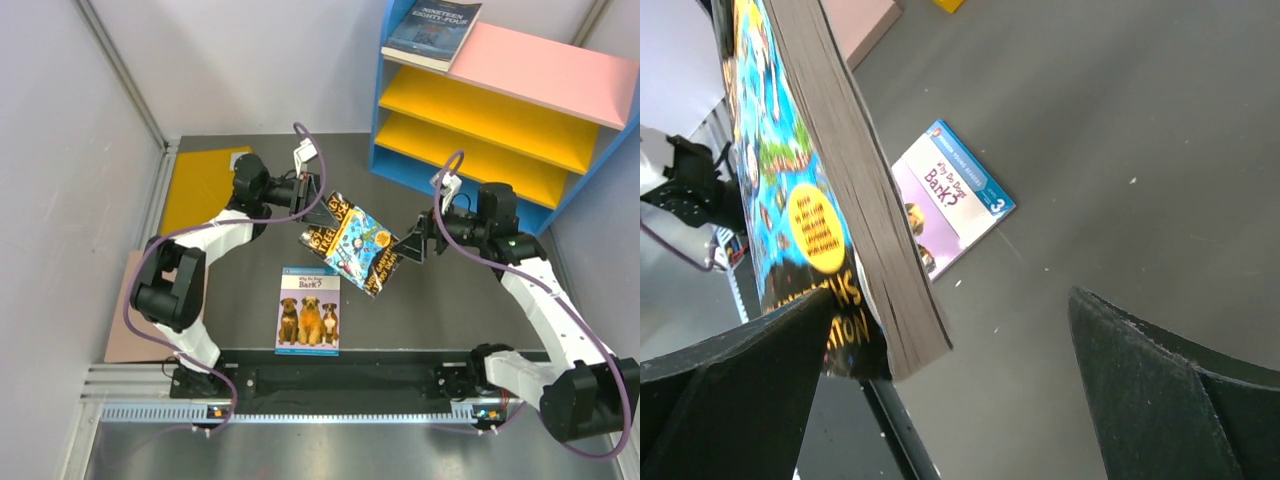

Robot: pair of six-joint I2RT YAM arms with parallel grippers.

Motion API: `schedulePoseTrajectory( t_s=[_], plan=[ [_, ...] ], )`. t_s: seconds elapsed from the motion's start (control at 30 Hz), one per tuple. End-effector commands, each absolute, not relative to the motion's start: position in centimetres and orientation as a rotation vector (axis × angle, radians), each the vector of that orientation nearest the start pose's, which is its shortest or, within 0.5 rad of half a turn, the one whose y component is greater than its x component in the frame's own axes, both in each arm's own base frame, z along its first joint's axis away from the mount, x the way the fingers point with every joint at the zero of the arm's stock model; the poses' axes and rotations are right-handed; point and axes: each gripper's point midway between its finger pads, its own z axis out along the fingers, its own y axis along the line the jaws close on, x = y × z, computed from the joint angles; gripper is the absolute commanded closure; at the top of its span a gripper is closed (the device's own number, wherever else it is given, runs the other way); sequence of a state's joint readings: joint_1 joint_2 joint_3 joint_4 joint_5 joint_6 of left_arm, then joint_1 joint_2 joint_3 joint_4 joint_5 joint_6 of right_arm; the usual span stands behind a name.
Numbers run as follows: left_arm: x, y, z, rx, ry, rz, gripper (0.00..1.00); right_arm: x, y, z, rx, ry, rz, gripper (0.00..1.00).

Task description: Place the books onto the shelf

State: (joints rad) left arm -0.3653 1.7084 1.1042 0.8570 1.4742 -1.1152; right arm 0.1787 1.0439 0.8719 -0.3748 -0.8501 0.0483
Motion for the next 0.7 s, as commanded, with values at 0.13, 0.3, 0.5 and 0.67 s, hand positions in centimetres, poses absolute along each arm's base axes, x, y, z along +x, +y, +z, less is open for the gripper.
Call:
schedulePoseTrajectory(
  t_s=[0.13,0.3,0.5,0.67],
  plan=[
    [20.6,-29.1,28.0,1.317,1.702,-2.062,1.00,24.8,19.8,24.7,-0.753,1.818,1.231,0.00],
    [20.2,-29.3,27.9,1.333,1.708,-2.057,1.00,23.4,20.6,24.7,-0.808,1.786,1.400,0.01],
    [21.3,-29.4,28.2,1.332,1.708,-2.016,1.00,21.7,20.9,25.7,-0.843,1.748,1.489,0.04],
    [22.7,-30.0,28.0,1.302,1.751,-2.011,1.00,20.4,20.8,26.0,-0.821,1.722,1.511,0.08]
  ],
)
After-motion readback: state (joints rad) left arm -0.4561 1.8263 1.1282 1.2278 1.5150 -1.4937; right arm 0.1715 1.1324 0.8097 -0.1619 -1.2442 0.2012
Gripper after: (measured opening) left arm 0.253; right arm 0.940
